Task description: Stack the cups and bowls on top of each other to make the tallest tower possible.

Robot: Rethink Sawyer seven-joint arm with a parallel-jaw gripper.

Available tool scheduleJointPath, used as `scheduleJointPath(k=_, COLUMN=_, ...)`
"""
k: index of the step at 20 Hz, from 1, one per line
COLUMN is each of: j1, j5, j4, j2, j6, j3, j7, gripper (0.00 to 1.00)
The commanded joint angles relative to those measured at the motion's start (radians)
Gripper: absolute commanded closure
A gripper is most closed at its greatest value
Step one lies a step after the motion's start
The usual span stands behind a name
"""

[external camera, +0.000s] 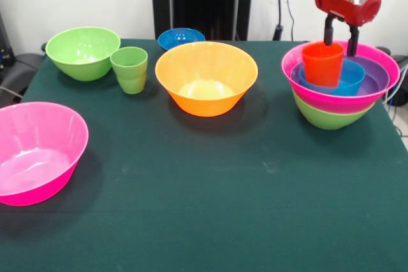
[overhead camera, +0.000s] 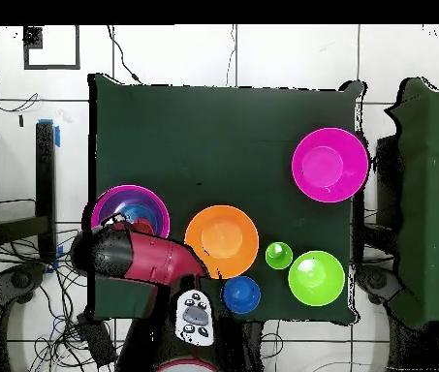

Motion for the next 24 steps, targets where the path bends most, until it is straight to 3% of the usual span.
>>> scheduleJointPath(k=1, j1=-0.062, j5=0.016, j4=0.091, j2=0.011, j6=-0.071, j3=0.150, j7=0.096, gripper=0.00)
scheduleJointPath(k=9, j1=-0.098, j5=-0.005, j4=0.116, j2=0.016, j6=-0.096, j3=0.189, j7=0.100, gripper=0.00)
scheduleJointPath(k=15, j1=-0.087, j5=-0.016, j4=0.098, j2=0.012, j6=-0.070, j3=0.170, j7=0.094, gripper=0.00)
scheduleJointPath(k=20, j1=-0.085, j5=-0.089, j4=0.026, j2=-0.048, j6=0.082, j3=0.051, j7=0.009, gripper=0.00)
scheduleJointPath(k=24, j1=-0.131, j5=-0.150, j4=-0.022, j2=-0.097, j6=0.218, j3=0.022, j7=-0.055, gripper=0.00)
